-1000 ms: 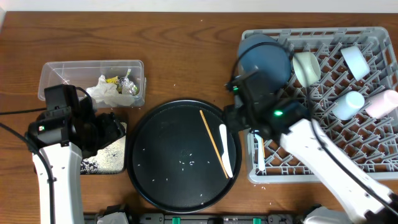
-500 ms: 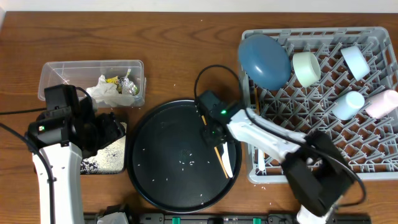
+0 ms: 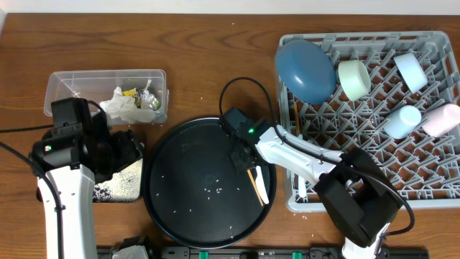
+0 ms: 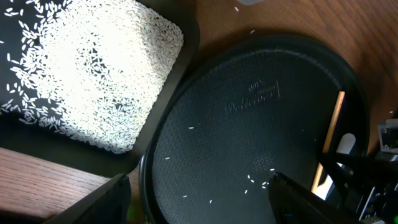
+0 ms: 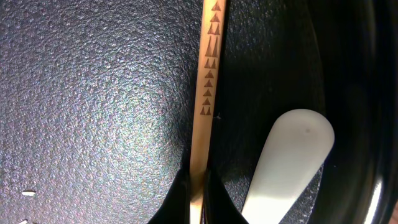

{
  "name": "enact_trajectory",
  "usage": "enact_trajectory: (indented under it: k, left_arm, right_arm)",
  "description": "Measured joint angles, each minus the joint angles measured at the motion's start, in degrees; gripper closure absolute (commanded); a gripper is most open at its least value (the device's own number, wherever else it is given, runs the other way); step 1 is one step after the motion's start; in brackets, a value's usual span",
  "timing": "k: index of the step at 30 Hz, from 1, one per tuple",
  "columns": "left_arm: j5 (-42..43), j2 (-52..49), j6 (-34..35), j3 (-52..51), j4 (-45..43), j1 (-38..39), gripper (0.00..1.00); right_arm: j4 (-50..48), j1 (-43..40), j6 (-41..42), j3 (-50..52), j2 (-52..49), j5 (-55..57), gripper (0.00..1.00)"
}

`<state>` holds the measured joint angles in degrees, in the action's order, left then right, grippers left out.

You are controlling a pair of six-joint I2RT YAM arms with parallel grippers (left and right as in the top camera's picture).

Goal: Sort waste into correct bins and load items into the dishwasher rack

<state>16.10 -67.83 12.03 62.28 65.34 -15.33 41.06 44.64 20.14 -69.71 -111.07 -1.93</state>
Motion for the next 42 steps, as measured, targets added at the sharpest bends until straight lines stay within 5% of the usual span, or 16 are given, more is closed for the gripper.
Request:
enact_trajectory:
  k: [11, 22, 29, 42]
  left_arm:
    - [0.0, 0.0, 0.0, 0.0, 0.0, 0.0, 0.28]
    - [0.0, 0.0, 0.0, 0.0, 0.0, 0.0, 0.28]
    - [0.0, 0.0, 0.0, 0.0, 0.0, 0.0, 0.28]
    - [0.0, 0.0, 0.0, 0.0, 0.0, 0.0, 0.28]
  right_arm:
    - [6.7, 0.0, 0.4, -3.7, 0.9, -1.4, 0.99]
    - [12.7, -5.2, 0.4, -6.7, 19.8, 1.3, 0.99]
    - [21.0, -12.0, 2.8, -6.6, 22.4, 9.5, 0.99]
    - [16.0, -17.4, 7.9, 2.1, 22.4, 14.2, 0.99]
